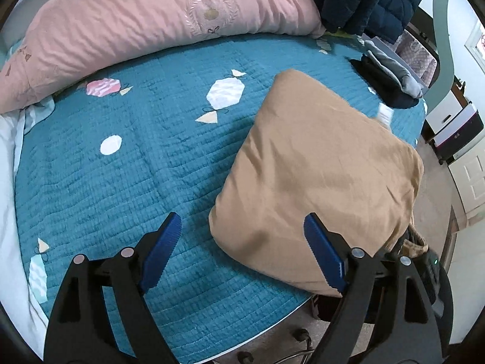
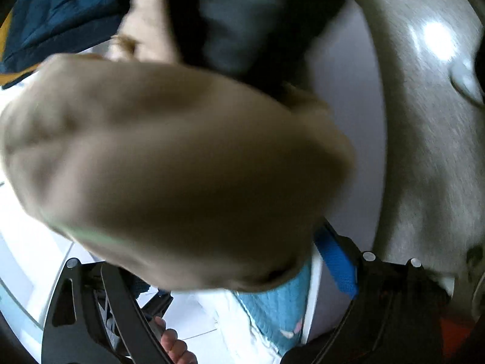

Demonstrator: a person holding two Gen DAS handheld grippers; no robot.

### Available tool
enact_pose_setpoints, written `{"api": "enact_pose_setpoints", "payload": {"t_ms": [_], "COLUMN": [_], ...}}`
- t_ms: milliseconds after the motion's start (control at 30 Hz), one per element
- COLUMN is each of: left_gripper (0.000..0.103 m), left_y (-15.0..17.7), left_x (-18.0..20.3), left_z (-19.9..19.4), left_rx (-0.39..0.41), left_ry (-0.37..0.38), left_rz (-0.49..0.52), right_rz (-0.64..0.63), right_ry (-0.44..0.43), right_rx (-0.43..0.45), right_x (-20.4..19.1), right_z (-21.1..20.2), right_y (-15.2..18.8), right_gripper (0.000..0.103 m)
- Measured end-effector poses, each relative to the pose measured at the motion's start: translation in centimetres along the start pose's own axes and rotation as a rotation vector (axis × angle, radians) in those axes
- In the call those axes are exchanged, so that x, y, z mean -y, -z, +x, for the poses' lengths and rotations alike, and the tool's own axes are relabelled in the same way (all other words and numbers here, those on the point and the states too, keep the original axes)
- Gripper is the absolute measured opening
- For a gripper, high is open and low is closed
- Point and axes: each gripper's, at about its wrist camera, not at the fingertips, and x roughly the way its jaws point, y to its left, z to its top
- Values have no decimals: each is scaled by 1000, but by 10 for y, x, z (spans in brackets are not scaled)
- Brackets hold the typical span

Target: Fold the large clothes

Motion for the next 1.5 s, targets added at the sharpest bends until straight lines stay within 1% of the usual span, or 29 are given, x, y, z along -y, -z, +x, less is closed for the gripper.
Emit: {"api": "enact_pose_setpoints", "payload": {"t_ms": [67,100,133,167,200,233,300,367,433,500,533,567,600,633,667,733,767,833,867,900,933,967,1000,1033,1067,1167,1300,1367,1500], "left_gripper": [84,84,84,84,85,85,86,86,86,87,89,90,89,89,89,91,93,93,93,94,95,97,99,99,99,99,99,99,99], "left_y": [-2,-4,-5,-8,-11,-14,-23,-32,-43,-53,-57,-60,-63,-62,-61,-57,-56,-54,-53,-53,-53,-54,-55,-56,-56,-57,-57,-56,-55], "left_x": [2,5,8,13,18,23,40,52,61,74,79,86,93,94,93,85,81,79,79,77,76,74,74,74,73,71,74,73,68], "left_z": [1,1,1,1,1,3,8,13,19,28,35,49,72,87,104,125,130,133,135,138,140,142,145,147,149,150,149,149,148], "left_rx": [-7,-8,-6,3,7,5,10,20,17,5,-8,-43,-106,-137,-173,-207,-210,-208,-208,-210,-214,-221,-224,-222,-218,-216,-201,-199,-194], "left_ry": [12,36,48,50,51,54,54,44,67,129,133,108,55,40,18,28,32,38,30,32,31,36,35,30,28,30,27,41,71], "left_rz": [6,10,16,19,27,41,86,107,89,68,63,65,70,64,43,-28,-52,-58,-54,-59,-65,-74,-73,-69,-65,-79,-72,-87,-91], "right_rz": [-31,-46,-68,-104,-142,-180,-233,-283,-343,-450,-499,-510,-511,-499,-475,-418,-378,-375,-342,-318,-312,-306,-290,-272,-262,-292,-345,-302,-291], "right_ry": [-31,-24,-20,-16,-2,6,20,37,78,152,179,202,216,218,204,165,127,99,75,53,46,26,-6,-40,-48,-56,-24,-18,82], "right_rx": [-11,-22,-28,-40,-48,-52,-64,-71,-68,-62,-69,-60,-86,-101,-93,-115,-103,-105,-108,-116,-123,-130,-141,-150,-166,-221,-255,-242,-181], "right_x": [-10,-13,-15,-20,-25,-32,-43,-58,-71,-91,-101,-105,-105,-103,-95,-81,-70,-64,-56,-47,-42,-38,-35,-30,-25,-31,-48,-44,-45], "right_z": [2,3,4,3,1,-2,-9,-21,-32,-41,-42,-43,-40,-37,-35,-35,-36,-40,-38,-35,-34,-34,-33,-31,-28,-23,-8,-6,1], "right_y": [-7,-11,-14,-17,-19,-21,-27,-39,-54,-69,-78,-87,-93,-100,-107,-110,-114,-118,-122,-130,-134,-136,-138,-141,-149,-161,-172,-180,-183], "right_gripper": [82,75,57,49,38,32,27,25,23,23,23,23,24,24,25,31,32,43,47,51,54,56,59,66,70,78,90,90,90]}}
